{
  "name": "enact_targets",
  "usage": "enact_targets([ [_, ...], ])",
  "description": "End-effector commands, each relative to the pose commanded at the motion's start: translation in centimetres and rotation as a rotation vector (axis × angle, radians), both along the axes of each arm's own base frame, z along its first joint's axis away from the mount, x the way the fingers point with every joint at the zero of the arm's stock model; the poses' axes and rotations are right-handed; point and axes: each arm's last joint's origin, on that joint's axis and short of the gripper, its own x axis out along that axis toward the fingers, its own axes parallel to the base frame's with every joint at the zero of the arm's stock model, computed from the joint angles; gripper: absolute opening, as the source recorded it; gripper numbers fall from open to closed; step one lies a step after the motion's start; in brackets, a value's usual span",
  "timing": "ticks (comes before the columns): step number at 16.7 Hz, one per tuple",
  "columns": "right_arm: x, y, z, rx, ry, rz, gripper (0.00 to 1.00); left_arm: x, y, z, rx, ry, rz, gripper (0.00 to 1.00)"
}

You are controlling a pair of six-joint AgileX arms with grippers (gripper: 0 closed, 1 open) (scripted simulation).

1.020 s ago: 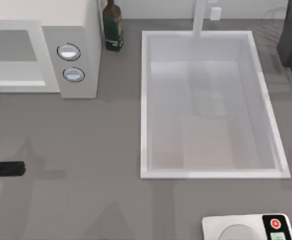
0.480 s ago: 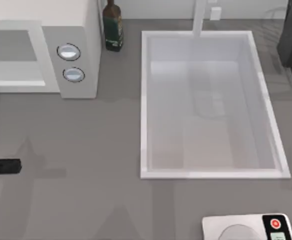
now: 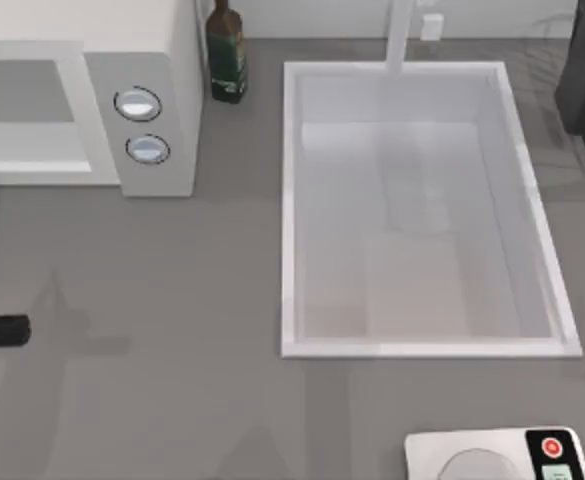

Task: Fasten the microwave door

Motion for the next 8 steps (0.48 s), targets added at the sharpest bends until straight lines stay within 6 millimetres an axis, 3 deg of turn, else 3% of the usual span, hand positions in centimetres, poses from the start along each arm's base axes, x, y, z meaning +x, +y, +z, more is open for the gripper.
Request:
enact_targets([
  [3,0.0,0.0,0.0,0.0,0.0,0.0,1.0,0.3,0.2,0.6,0.032,0.022,0.007,0.0],
  [8,0.0,0.0,0.0,0.0,0.0,0.0,1.0,3.1,2.3,4.4,0.214,0.212,0.054,0.0],
])
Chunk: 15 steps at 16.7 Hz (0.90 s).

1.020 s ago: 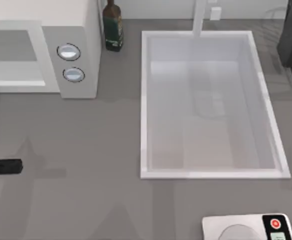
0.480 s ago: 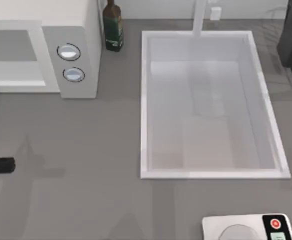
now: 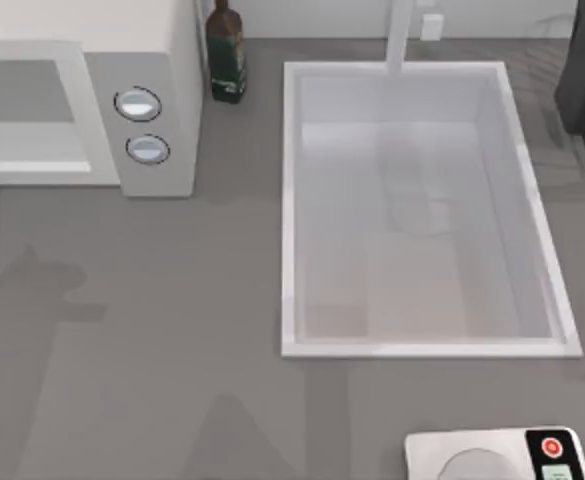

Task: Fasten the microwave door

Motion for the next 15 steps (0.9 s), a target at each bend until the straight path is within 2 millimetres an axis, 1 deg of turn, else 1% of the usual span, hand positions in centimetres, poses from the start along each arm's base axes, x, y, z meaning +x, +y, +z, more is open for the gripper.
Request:
enact_targets([
  [2,0.0,0.0,0.0,0.0,0.0,0.0,1.0,2.1,1.9,1.5,0.063,0.128,0.018,0.0],
  [4,0.0,0.0,0.0,0.0,0.0,0.0,1.0,4.5,4.7,2.6,0.094,0.266,0.028,0.0],
  [6,0.0,0.0,0.0,0.0,0.0,0.0,1.0,6.6,8.5,3.1,0.084,0.395,0.03,0.0],
  [8,0.0,0.0,0.0,0.0,0.0,0.0,1.0,8.1,13.1,2.9,0.037,0.499,0.024,0.0],
  [10,0.0,0.0,0.0,0.0,0.0,0.0,1.0,8.5,17.9,2.2,-0.033,0.565,0.016,0.0],
  [12,0.0,0.0,0.0,0.0,0.0,0.0,1.0,7.9,22.2,1.4,-0.105,0.592,0.009,0.0],
  [14,0.0,0.0,0.0,0.0,0.0,0.0,1.0,6.9,25.7,0.7,-0.164,0.592,0.007,0.0],
  [15,0.0,0.0,0.0,0.0,0.0,0.0,1.0,6.3,27.0,0.4,-0.186,0.586,0.007,0.0],
])
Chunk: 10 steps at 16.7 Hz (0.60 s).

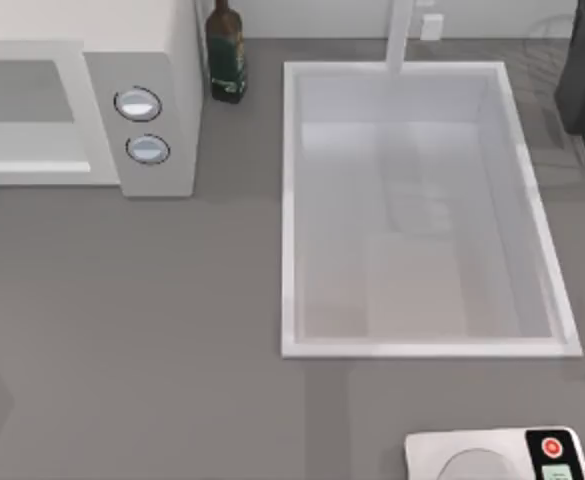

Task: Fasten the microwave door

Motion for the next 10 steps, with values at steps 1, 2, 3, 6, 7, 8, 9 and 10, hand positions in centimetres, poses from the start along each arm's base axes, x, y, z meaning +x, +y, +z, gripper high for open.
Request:
enact_targets([
  [1,0.0,0.0,0.0,0.0,0.0,0.0,1.0,-0.5,1.0,-0.2,-0.015,-0.006,0.006,0.0],
  [2,0.0,0.0,0.0,0.0,0.0,0.0,1.0,-0.9,1.6,-0.3,-0.025,-0.011,0.01,0.0],
  [3,0.0,0.0,0.0,0.0,0.0,0.0,1.0,-1.0,1.9,-0.3,-0.03,-0.013,0.012,0.0],
  [6,0.0,0.0,0.0,0.0,0.0,0.0,1.0,-1.0,1.9,-0.3,-0.03,-0.013,0.012,0.0],
  [7,0.0,0.0,0.0,0.0,0.0,0.0,1.0,-1.0,1.8,-0.3,-0.023,-0.014,0.01,0.0],
  [8,0.0,0.0,0.0,0.0,0.0,0.0,1.0,-0.9,1.8,-0.4,-0.024,-0.013,0.01,0.0],
  [9,0.0,0.0,0.0,0.0,0.0,0.0,1.0,-0.9,1.8,-0.8,-0.026,-0.012,0.01,0.0],
  [10,0.0,0.0,0.0,0.0,0.0,0.0,1.0,-0.9,1.9,-1.5,-0.029,-0.01,0.01,0.0],
])
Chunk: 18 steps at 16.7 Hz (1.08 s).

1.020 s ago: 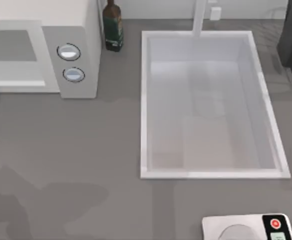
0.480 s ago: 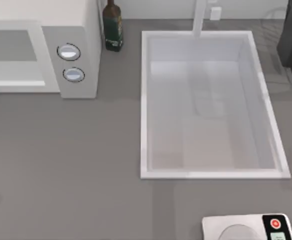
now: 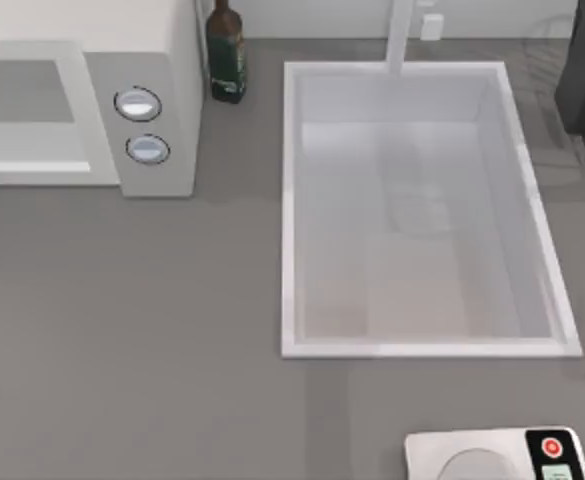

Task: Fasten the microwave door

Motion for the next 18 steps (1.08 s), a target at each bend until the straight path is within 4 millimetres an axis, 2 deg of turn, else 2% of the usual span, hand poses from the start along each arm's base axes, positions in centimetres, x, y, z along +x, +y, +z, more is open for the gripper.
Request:
enact_targets([
  [6,0.0,0.0,0.0,0.0,0.0,0.0,1.0,0.1,0.3,-6.6,0.014,-0.011,0.001,0.0],
  [9,0.0,0.0,0.0,0.0,0.0,0.0,1.0,-0.1,0.0,-8.8,0.001,-0.004,0.002,0.0],
  [14,0.0,0.0,0.0,0.0,0.0,0.0,1.0,-0.3,-0.1,-8.4,0.009,-0.01,0.007,0.0],
  [16,0.0,0.0,0.0,0.0,0.0,0.0,1.0,0.0,-1.2,-8.2,0.014,-0.011,0.007,0.0],
  [18,0.0,0.0,0.0,0.0,0.0,0.0,1.0,0.1,-3.4,-8.0,0.015,-0.009,0.006,0.0],
])
